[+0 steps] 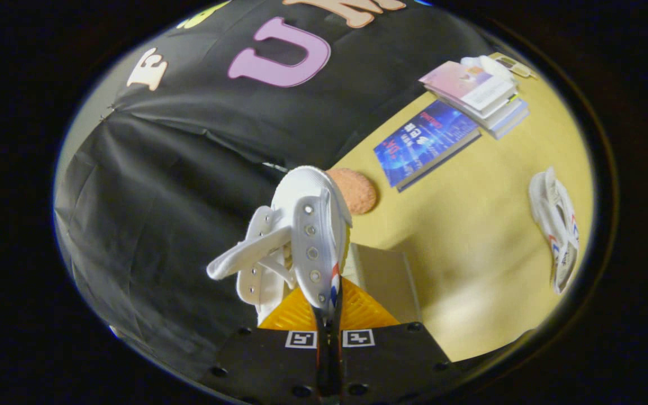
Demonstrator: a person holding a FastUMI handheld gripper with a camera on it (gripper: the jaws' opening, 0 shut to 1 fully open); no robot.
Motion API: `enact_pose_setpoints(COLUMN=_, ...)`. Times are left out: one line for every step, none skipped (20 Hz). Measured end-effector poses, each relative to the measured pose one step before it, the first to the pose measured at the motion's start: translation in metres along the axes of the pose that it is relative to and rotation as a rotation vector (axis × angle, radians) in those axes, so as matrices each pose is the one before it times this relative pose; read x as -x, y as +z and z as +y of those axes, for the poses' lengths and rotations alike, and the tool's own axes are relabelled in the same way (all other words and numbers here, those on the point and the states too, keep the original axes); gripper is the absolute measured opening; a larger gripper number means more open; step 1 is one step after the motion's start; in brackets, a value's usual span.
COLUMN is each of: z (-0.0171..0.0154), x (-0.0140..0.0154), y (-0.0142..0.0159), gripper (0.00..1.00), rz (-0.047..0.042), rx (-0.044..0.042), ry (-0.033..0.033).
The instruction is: Open the storage box then place both shoes into the box .Put the left shoe in first, then the right shoe, with the right side of both shoes facing outward in a uniform manner.
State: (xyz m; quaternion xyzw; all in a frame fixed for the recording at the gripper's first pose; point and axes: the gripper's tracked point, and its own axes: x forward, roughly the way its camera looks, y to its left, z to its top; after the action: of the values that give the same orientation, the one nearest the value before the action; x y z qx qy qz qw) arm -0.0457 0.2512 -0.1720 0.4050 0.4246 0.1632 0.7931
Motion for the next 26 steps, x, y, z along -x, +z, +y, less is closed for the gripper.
enact_pose_setpoints(z=0.01349, x=-0.00628, y=-0.01006, gripper=0.02, rz=0.0068, rx=0.0135, ry=0.00656)
enact_pose_setpoints(z=0.00815, x=-0.00888, y=-0.01075, gripper=0.02, rz=0.0113, rx=0.01727, ry=0.0009)
enact_pose_setpoints(z=0.00418, x=-0.00972, y=-0.01146, gripper=0.02, rz=0.00914, rx=0.01199, ry=-0.01167)
enact_pose_setpoints(z=0.00039, x=-0.01056, y=-0.01233, gripper=0.02, rz=0.01279, rx=0.01257, ry=-0.01598)
enact_pose_setpoints(z=-0.00053, x=-0.01135, y=-0.01286, gripper=0.02, rz=0.01498, rx=0.01063, ry=-0.01929)
enact_pose_setpoints(z=-0.00172, x=-0.01076, y=-0.01304, gripper=0.03, rz=0.01526, rx=0.01145, ry=-0.01876)
enact_pose_setpoints(z=-0.00162, x=-0.00936, y=-0.01225, gripper=0.03, rz=0.01574, rx=0.00975, ry=-0.01833)
enact_pose_setpoints(z=-0.00248, x=-0.00831, y=-0.0097, gripper=0.03, rz=0.01016, rx=0.00804, ry=-0.01839)
enact_pose_setpoints(z=-0.00285, x=-0.00768, y=-0.01, gripper=0.03, rz=0.00667, rx=0.01305, ry=-0.01611)
enact_pose_setpoints(z=-0.00351, x=-0.00734, y=-0.00735, gripper=0.03, rz=0.00154, rx=0.0121, ry=-0.01739)
enact_pose_setpoints(z=-0.00399, x=-0.00522, y=-0.00791, gripper=0.03, rz=0.00492, rx=0.01005, ry=-0.01652)
enact_pose_setpoints(z=-0.00336, x=-0.0057, y=-0.0065, gripper=0.03, rz=0.0101, rx=0.00808, ry=-0.01556)
enact_pose_setpoints(z=-0.00332, x=-0.00462, y=-0.00601, gripper=0.03, rz=0.00306, rx=0.00329, ry=-0.0148)
enact_pose_setpoints(z=-0.00315, x=-0.00428, y=-0.00515, gripper=0.03, rz=0.00684, rx=0.00381, ry=-0.01494)
enact_pose_setpoints(z=-0.00316, x=-0.00458, y=-0.00596, gripper=0.03, rz=0.0152, rx=0.00104, ry=-0.01342)
enact_pose_setpoints(z=-0.00235, x=-0.00463, y=-0.0055, gripper=0.03, rz=0.01487, rx=-0.00295, ry=-0.01062)
enact_pose_setpoints(z=-0.00167, x=-0.00424, y=-0.00356, gripper=0.03, rz=0.00862, rx=-0.00397, ry=-0.00818)
enact_pose_setpoints(z=-0.00159, x=-0.00383, y=-0.00237, gripper=0.03, rz=0.01033, rx=-0.00572, ry=-0.01093)
enact_pose_setpoints(z=-0.00267, x=-0.00362, y=-0.00206, gripper=0.03, rz=0.00761, rx=-0.00938, ry=-0.01683)
enact_pose_setpoints(z=-0.0033, x=-0.00411, y=-0.00118, gripper=0.03, rz=0.00656, rx=-0.00889, ry=-0.02172)
enact_pose_setpoints(z=-0.00335, x=-0.00416, y=-0.00088, gripper=0.03, rz=0.00385, rx=-0.00593, ry=-0.02389)
enact_pose_setpoints(z=-0.00205, x=-0.00507, y=-0.00203, gripper=0.03, rz=0.01162, rx=-0.00271, ry=-0.02006)
enact_pose_setpoints(z=-0.00269, x=-0.00587, y=-0.00113, gripper=0.03, rz=0.00837, rx=-0.00374, ry=-0.0168)
enact_pose_setpoints(z=-0.00303, x=-0.00498, y=-0.00272, gripper=0.03, rz=0.0128, rx=-0.0054, ry=-0.01819)
enact_pose_setpoints(z=-0.00275, x=-0.00368, y=-0.00274, gripper=0.03, rz=0.0084, rx=-0.00838, ry=-0.02321)
enact_pose_setpoints(z=-0.00329, x=-0.00333, y=0.00051, gripper=0.03, rz=-0.00199, rx=0.00208, ry=-0.02746)
